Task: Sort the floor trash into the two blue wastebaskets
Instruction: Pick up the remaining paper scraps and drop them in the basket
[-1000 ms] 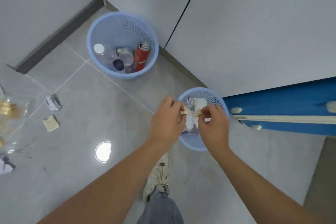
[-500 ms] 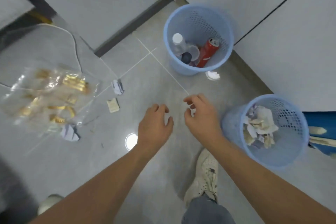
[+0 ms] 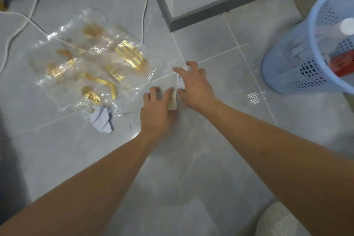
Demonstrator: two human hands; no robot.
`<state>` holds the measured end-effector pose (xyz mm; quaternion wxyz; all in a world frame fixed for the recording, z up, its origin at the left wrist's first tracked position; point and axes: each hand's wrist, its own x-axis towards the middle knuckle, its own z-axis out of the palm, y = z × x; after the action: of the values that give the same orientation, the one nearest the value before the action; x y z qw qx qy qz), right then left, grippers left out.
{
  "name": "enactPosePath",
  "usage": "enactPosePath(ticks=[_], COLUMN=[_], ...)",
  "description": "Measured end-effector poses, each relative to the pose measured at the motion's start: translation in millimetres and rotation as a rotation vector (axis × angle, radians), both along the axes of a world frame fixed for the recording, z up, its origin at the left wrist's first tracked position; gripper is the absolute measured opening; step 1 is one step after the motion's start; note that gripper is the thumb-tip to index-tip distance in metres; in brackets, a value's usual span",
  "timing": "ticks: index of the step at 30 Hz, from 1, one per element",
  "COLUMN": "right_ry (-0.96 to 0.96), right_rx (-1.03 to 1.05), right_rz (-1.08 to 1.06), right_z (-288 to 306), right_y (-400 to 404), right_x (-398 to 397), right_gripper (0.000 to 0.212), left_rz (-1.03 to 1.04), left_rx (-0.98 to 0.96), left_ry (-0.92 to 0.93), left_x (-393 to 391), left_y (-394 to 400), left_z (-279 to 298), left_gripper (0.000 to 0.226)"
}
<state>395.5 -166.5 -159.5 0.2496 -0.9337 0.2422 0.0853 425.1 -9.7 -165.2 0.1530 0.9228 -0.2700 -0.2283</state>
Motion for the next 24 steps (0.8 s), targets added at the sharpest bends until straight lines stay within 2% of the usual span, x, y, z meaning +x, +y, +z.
enactPosePath(ticks=[3, 6, 9, 14, 20, 24], right_ry=[0.009, -0.019, -0.073, -0.136, -0.189, -0.163], right_rx=[-0.074, -0.022, 0.058, 0.131, 0.020, -0.068], right_rz=[0.064, -0.043, -0.196, -0.447, -0.765, -0.872], right_z=[-18.2, -18.0, 11.9, 115.5, 231.8, 271.4], right_y=[-6.6, -7.4, -6.7, -17.3, -66.1, -100.1], right_x=[-7.2, -38.8, -89.2, -193.8, -340.9, -423.8], right_gripper=[0.036, 0.024, 0.027, 0.042, 0.044, 0.044], left_rz=[-0.039, -0.083, -0.115, -0.235, -0.400, -0.419], left_rx=[-0.080, -0.158, -0.224, -0.293, -0.396, -0.450], left_ry=[-0.001, 0.058, 0.085, 0.175, 0.307, 0.381], left_x=[-0.1, -12.4, -40.9, -120.0, -234.3, -307.6], left_y=[-5.3, -1.3, -0.2, -40.5, -131.6, -193.3], left_z=[-14.2, -10.8, 18.6, 113.7, 220.9, 257.3], left_gripper=[0.030, 0.006, 0.006, 0.011, 0.011, 0.010])
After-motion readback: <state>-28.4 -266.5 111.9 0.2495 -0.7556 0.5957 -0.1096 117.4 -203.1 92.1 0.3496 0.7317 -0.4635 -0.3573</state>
